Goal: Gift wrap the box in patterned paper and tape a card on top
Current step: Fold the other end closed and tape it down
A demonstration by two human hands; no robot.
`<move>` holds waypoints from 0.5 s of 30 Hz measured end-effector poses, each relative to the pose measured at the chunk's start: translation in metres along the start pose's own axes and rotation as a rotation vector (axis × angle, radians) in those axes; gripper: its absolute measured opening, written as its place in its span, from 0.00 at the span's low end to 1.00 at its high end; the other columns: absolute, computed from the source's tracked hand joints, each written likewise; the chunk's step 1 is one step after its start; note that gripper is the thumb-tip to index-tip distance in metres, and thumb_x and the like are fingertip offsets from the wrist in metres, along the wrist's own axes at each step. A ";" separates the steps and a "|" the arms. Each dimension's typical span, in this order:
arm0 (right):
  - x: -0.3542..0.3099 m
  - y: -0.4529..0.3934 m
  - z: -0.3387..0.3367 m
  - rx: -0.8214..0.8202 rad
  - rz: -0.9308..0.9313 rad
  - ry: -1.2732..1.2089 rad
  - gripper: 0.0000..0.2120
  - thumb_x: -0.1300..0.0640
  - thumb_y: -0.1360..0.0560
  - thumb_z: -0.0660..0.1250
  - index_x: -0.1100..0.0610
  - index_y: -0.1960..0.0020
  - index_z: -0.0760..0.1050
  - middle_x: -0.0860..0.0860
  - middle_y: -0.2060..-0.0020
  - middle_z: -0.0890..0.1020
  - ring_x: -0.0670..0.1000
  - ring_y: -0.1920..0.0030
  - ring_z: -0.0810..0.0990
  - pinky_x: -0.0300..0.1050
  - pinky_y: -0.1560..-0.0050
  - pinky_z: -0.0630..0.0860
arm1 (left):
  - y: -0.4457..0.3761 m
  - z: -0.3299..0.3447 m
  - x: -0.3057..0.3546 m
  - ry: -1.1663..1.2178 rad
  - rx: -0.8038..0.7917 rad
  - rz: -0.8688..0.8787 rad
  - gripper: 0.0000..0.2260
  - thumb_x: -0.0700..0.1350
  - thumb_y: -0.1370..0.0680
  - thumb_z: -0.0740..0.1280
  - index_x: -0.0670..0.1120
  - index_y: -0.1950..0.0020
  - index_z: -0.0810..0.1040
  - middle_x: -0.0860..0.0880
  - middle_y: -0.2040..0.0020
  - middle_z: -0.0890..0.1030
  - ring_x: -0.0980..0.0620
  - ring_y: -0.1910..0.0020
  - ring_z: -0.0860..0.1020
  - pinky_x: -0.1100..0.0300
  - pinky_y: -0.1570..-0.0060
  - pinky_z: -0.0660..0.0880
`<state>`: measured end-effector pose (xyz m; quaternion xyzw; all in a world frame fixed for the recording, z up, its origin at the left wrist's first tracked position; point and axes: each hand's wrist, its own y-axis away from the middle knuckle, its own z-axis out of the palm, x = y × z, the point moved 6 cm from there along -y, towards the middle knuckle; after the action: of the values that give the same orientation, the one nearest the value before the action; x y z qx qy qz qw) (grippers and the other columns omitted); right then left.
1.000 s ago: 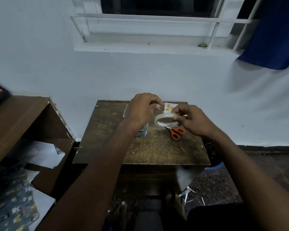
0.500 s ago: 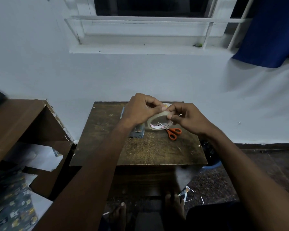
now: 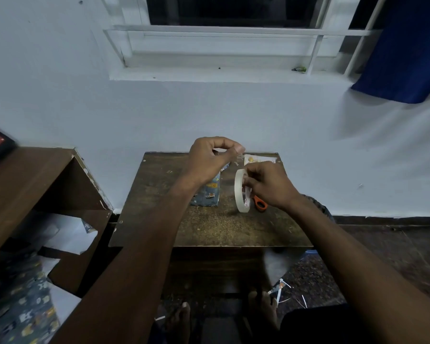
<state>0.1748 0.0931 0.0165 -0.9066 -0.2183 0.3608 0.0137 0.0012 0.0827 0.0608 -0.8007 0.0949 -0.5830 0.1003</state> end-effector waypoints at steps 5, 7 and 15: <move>0.002 0.002 -0.002 0.050 0.038 -0.024 0.18 0.62 0.22 0.72 0.46 0.67 0.77 0.51 0.69 0.82 0.48 0.67 0.77 0.46 0.61 0.72 | 0.004 0.008 -0.001 -0.088 -0.165 -0.010 0.12 0.46 0.26 0.81 0.52 0.45 0.86 0.54 0.54 0.89 0.57 0.49 0.87 0.44 0.39 0.81; 0.003 0.002 0.001 0.015 0.041 -0.005 0.08 0.60 0.22 0.74 0.53 0.60 0.84 0.53 0.65 0.85 0.52 0.62 0.82 0.50 0.56 0.78 | 0.004 0.009 -0.003 -0.121 -0.196 -0.014 0.14 0.45 0.27 0.82 0.53 0.45 0.85 0.53 0.57 0.89 0.56 0.52 0.87 0.43 0.39 0.80; 0.027 0.009 -0.001 -0.092 0.325 0.447 0.10 0.59 0.28 0.74 0.52 0.48 0.83 0.52 0.50 0.85 0.56 0.49 0.83 0.50 0.51 0.81 | 0.002 0.009 -0.008 -0.217 -0.162 -0.003 0.13 0.45 0.27 0.81 0.56 0.45 0.85 0.56 0.60 0.88 0.57 0.53 0.87 0.43 0.40 0.81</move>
<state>0.1964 0.0961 -0.0014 -0.9865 -0.0780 0.1392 -0.0379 0.0072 0.0830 0.0497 -0.8646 0.1287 -0.4837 0.0441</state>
